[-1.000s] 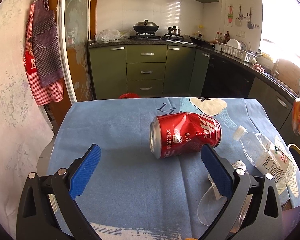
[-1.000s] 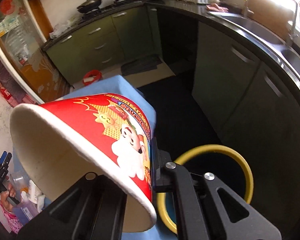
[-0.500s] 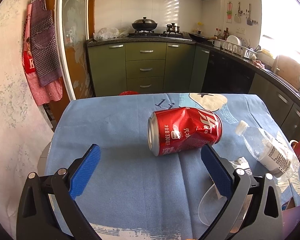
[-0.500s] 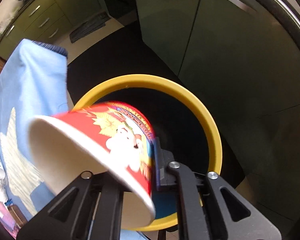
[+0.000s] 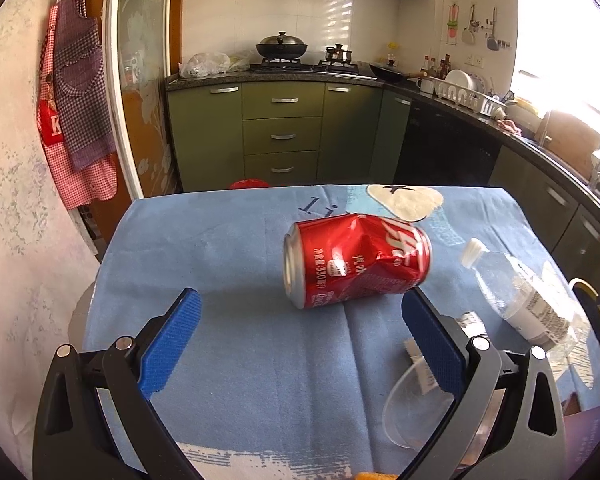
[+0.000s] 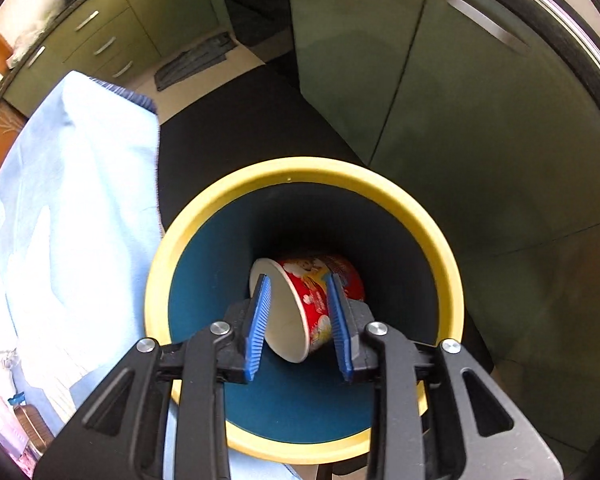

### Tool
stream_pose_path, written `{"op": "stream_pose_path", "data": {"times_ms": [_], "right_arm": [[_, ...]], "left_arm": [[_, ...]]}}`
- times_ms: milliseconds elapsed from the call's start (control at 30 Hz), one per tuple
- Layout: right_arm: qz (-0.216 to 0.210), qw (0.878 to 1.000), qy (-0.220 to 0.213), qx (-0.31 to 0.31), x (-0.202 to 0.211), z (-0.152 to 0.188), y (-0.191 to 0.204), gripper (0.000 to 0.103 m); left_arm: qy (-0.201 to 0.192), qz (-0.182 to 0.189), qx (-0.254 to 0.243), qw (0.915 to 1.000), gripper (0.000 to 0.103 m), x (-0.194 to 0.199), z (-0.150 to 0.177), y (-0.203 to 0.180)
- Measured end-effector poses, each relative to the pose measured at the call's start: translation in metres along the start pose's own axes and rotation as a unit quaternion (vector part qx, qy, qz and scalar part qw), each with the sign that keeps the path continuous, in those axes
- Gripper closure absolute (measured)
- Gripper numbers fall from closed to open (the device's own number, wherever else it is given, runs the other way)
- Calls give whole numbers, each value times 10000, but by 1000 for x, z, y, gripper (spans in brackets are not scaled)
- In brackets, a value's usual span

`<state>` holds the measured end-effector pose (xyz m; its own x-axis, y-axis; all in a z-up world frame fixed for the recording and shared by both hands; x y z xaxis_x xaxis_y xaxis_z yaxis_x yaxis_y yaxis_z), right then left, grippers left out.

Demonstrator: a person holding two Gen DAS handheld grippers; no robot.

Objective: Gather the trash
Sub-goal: 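Carry the paper cup to the yellow-rimmed bin and release it with the right gripper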

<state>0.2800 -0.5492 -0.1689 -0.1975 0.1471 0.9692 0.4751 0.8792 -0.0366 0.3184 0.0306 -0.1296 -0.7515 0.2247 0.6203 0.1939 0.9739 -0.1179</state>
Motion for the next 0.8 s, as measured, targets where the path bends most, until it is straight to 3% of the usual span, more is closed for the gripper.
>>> {"op": "stream_pose_path", "data": {"times_ms": [233,400,533,700,800], "right_arm": [[-75,9999,-38,104,6,5,-5,72],[-94,9999,-69,105,5,7,-8,72],[-108,9998,-83,133,7,8,-8,72],[-126,9997,-78,170,6,8,-3,72],[-157,9997,-85,188,6,8,-2,72]], "left_arm": [[-81,224,66,9997,4,20,-11,-5],[-202,1227,-203,9920,4,52,-11,-27],[-200,1819,-926,9787,4,75,1,-56],[33,1997,-1542,9676,5,76,15,-80],[323,1927,-1720,9655,15,66,23,-87]]}}
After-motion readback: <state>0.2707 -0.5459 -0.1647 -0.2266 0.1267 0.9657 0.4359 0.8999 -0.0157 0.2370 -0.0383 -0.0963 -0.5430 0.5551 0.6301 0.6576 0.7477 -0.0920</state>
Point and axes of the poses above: each gripper's, at about its wrist camera, not at the fingertips, and x roughly against the way its jaws point, y to its left, z to its underside, the point moved 1 cm from there along -x, roughly the way its jaws point, and after that the axes turned 6 degrees about z, right-handed, at the moved point
